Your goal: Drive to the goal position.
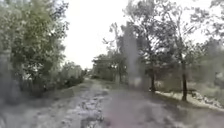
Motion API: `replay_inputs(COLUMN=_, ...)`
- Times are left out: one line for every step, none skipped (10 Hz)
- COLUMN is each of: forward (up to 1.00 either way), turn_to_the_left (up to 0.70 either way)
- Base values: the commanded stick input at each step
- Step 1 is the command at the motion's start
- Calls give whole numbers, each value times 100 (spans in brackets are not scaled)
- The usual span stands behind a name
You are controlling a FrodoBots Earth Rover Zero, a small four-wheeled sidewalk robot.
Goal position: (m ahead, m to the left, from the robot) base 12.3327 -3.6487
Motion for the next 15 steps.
replay_inputs(forward=59, turn_to_the_left=1)
replay_inputs(forward=59, turn_to_the_left=1)
replay_inputs(forward=59, turn_to_the_left=1)
replay_inputs(forward=59, turn_to_the_left=1)
replay_inputs(forward=59, turn_to_the_left=1)
replay_inputs(forward=59, turn_to_the_left=1)
replay_inputs(forward=59, turn_to_the_left=1)
replay_inputs(forward=59, turn_to_the_left=1)
replay_inputs(forward=59, turn_to_the_left=1)
replay_inputs(forward=59, turn_to_the_left=1)
replay_inputs(forward=59, turn_to_the_left=1)
replay_inputs(forward=59, turn_to_the_left=1)
replay_inputs(forward=59, turn_to_the_left=1)
replay_inputs(forward=59, turn_to_the_left=1)
replay_inputs(forward=59, turn_to_the_left=1)
